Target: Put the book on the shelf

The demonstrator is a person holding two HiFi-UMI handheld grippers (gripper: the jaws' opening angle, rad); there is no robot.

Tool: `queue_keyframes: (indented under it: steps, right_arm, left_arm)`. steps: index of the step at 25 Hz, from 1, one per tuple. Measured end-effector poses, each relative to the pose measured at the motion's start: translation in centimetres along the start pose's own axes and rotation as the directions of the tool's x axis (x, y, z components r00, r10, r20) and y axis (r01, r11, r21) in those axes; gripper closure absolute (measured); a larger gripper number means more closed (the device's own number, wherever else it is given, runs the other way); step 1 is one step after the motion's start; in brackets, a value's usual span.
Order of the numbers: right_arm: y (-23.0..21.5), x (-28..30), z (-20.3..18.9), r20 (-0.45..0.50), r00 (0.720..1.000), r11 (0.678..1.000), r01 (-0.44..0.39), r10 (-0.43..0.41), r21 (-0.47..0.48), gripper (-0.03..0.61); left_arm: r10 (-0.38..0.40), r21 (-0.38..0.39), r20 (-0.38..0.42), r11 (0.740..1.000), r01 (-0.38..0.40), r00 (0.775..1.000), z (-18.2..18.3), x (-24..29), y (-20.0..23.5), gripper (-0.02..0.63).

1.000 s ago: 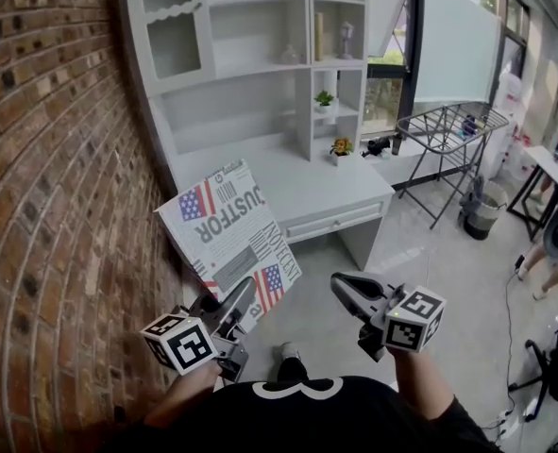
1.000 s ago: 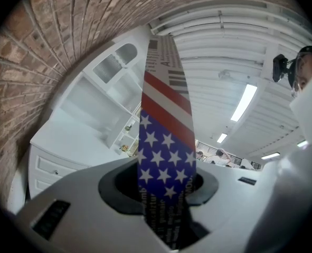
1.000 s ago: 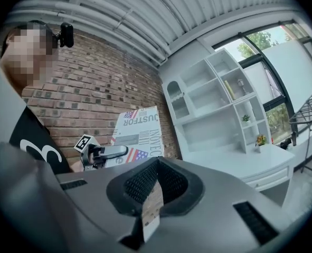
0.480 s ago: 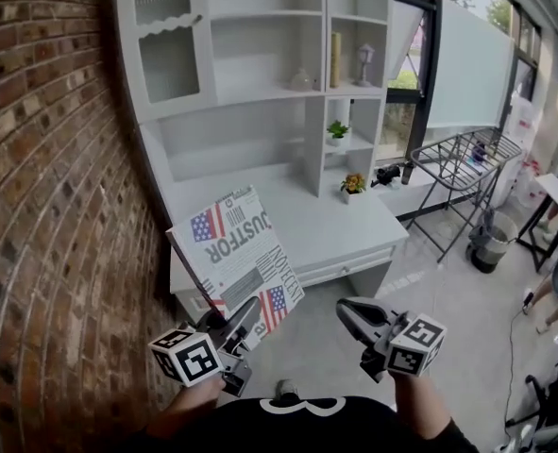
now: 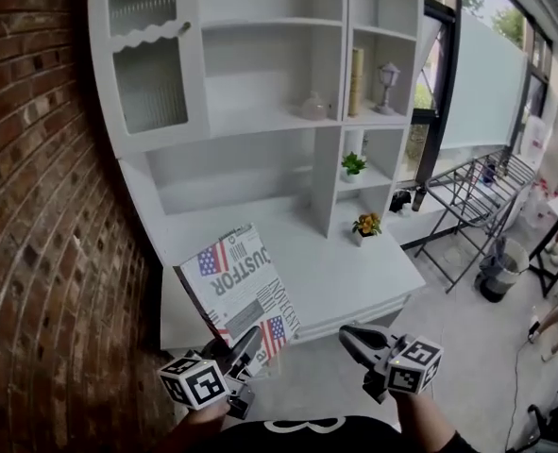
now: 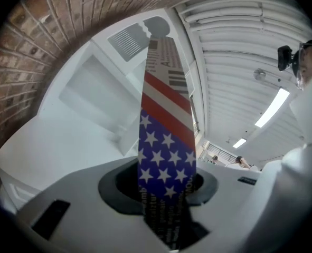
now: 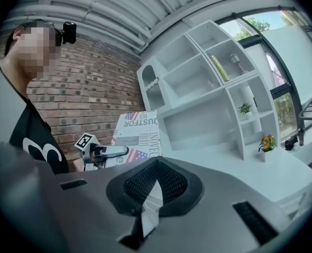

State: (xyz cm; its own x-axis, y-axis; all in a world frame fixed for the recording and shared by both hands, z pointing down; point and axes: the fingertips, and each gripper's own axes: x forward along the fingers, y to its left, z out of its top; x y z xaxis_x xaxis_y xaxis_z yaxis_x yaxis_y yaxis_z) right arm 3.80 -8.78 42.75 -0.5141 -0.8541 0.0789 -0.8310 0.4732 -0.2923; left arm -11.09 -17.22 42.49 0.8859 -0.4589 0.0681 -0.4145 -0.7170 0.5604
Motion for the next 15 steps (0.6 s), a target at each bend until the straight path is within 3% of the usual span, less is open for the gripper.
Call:
queue_keyframes:
  steps: [5,12,15]
  right_arm:
    - [-3.0,4.0,1.6,-0.048,0.999,1.000,-0.012,0.012,0.005,0.578]
    - [-5.3,6.2,3.5,-0.017,1.000,1.000,-0.002,0.002,0.029,0.578]
    - [-6.4,7.4,3.5,-0.023,1.000,0.999,-0.008,0.007,-0.040,0.578]
  left_arm:
    - [0.038,-0.002,0.020,0.999,-0.037,0.999,2.5,3.4,3.7,0.462]
    - [0.069,0.002,0.012,0.998,-0.069,0.998,4.3,6.3,6.4,0.462]
    - [0.079,0.007,0.031,0.997,-0.080,0.996,5.2,6.9,7.2,0.462]
